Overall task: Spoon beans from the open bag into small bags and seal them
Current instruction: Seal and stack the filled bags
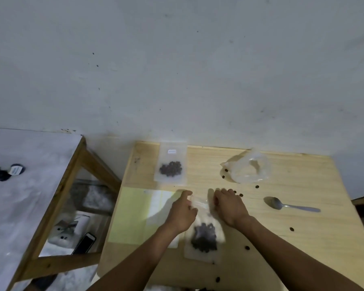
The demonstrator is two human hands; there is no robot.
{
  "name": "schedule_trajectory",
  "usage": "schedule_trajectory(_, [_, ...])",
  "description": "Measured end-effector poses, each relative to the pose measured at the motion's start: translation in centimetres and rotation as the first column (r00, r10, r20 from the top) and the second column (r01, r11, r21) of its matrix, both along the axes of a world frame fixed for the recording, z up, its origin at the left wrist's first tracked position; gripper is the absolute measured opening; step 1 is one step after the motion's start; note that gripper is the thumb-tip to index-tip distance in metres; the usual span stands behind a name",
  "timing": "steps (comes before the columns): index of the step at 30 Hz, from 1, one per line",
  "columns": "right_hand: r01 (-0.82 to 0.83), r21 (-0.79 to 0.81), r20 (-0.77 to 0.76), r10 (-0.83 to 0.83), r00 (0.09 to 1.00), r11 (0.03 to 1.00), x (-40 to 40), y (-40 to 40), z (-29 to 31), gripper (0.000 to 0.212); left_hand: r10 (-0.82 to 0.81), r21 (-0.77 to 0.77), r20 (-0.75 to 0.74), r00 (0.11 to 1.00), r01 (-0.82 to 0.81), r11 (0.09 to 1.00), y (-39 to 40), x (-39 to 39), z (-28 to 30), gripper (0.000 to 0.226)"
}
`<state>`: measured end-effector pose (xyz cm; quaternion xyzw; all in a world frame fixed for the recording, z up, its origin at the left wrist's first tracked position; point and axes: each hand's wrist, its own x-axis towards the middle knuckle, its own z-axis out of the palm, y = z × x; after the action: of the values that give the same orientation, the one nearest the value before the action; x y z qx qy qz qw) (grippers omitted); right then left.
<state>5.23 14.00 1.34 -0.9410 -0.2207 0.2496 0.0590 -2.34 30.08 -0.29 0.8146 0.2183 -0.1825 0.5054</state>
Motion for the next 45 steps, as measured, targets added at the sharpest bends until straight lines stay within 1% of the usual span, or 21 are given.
schedule_trajectory(2, [0.104,0.130,-0.152,-0.084,0.985,0.986,0.2,-0.2,0.2,0.007,0.068,-0.015,0.009,0.998,-0.068,0.998,0.2,-0.4,0.0,0.048])
schedule_trajectory(4, [0.233,0.265,-0.346,-0.134,0.929,0.936,0.5,-0.4,0.9,0.011,0.165,-0.063,-0.001,0.986,-0.164,0.984,0.7,-1.0,0.1,0.036])
schedule_trajectory(6, [0.297,0.358,-0.443,-0.119,0.889,0.885,0.9,-0.4,1.9,0.011,0.253,-0.169,-0.035,0.967,-0.255,0.952,1.5,-1.6,0.4,0.020])
schedule_trajectory(8, [0.323,0.421,-0.495,-0.084,0.865,0.848,1.2,0.3,3.1,0.012,0.297,-0.293,-0.053,0.953,-0.299,0.908,2.3,-2.5,0.9,0.011])
schedule_trajectory(11, [0.330,0.483,-0.533,-0.027,0.846,0.811,1.3,2.3,4.3,0.012,0.370,-0.419,-0.043,0.928,-0.353,0.836,3.6,-3.6,2.1,0.015])
schedule_trajectory(15, [0.333,0.574,-0.518,0.017,0.855,0.748,0.6,6.0,4.9,0.012,0.502,-0.403,0.021,0.865,-0.452,0.796,5.9,-4.8,4.2,0.013])
schedule_trajectory(17, [0.459,0.623,-0.590,-0.005,0.807,0.634,0.1,7.8,5.2,0.016,0.565,-0.405,0.051,0.823,-0.500,0.765,7.6,-5.7,5.1,0.011])
schedule_trajectory(19, [0.601,0.600,-0.704,-0.007,0.710,0.528,-0.5,9.3,5.1,0.026,0.610,-0.421,0.069,0.790,-0.531,0.736,9.4,-7.0,5.9,0.011])
schedule_trajectory(20, [0.636,0.569,-0.735,-0.024,0.678,0.522,-0.9,9.9,4.7,0.028,0.629,-0.419,0.071,0.774,-0.549,0.723,10.2,-7.8,6.3,0.012])
schedule_trajectory(21, [0.632,0.547,-0.735,-0.046,0.676,0.549,-1.5,10.5,4.2,0.026,0.652,-0.414,0.072,0.755,-0.572,0.708,11.1,-8.6,6.5,0.014])
schedule_trajectory(22, [0.564,0.545,-0.680,-0.067,0.730,0.620,-2.2,10.9,3.3,0.021,0.676,-0.407,0.075,0.733,-0.597,0.692,11.9,-9.3,6.7,0.015])
schedule_trajectory(24, [0.275,0.547,-0.465,0.014,0.885,0.791,-3.8,11.2,1.2,0.009,0.733,-0.403,0.078,0.675,-0.651,0.643,13.2,-10.9,6.8,0.015])
schedule_trajectory(25, [0.109,0.527,-0.368,0.110,0.923,0.843,-4.7,11.3,0.3,0.008,0.763,-0.406,0.079,0.641,-0.679,0.612,13.6,-11.6,6.9,0.015])
schedule_trajectory(27, [-0.122,0.505,-0.279,0.295,0.914,0.855,-6.4,11.6,-0.6,0.010,0.814,-0.390,0.096,0.573,-0.731,0.560,14.2,-12.8,7.0,0.016])
schedule_trajectory(29, [-0.276,0.504,-0.219,0.430,0.876,0.819,-7.6,12.5,-1.5,0.028,0.840,-0.350,0.125,0.528,-0.769,0.535,14.4,-14.0,7.3,0.018])
schedule_trajectory(30, [-0.324,0.485,-0.208,0.467,0.859,0.812,-8.2,12.8,-1.9,0.027,0.844,-0.332,0.136,0.519,-0.778,0.533,14.4,-14.5,7.4,0.019])
schedule_trajectory(32, [-0.433,0.403,-0.156,0.527,0.835,0.806,-9.0,13.4,-2.6,0.004,0.851,-0.328,0.147,0.503,-0.787,0.522,14.3,-15.4,7.5,0.022])
schedule_trajectory(34, [-0.499,0.305,-0.097,0.547,0.831,0.812,-9.6,13.7,-3.4,0.018,0.865,-0.341,0.149,0.480,-0.796,0.500,14.3,-16.0,7.5,0.024])
schedule_trajectory(38, [-0.517,0.280,-0.050,0.550,0.834,0.809,-10.1,14.4,-4.1,0.010,0.868,-0.327,0.162,0.469,-0.805,0.496,14.0,-16.2,8.0,0.027])
schedule_trajectory(40, [-0.486,0.303,-0.096,0.534,0.840,0.820,-10.0,14.6,-4.2,0.011,0.868,-0.306,0.181,0.462,-0.812,0.496,13.8,-16.0,8.3,0.024])
schedule_trajectory(45, [-0.089,0.544,-0.307,0.297,0.904,0.834,-8.2,13.7,-2.5,0.012,0.865,-0.320,0.208,0.456,-0.804,0.501,13.8,-14.8,8.7,0.023])
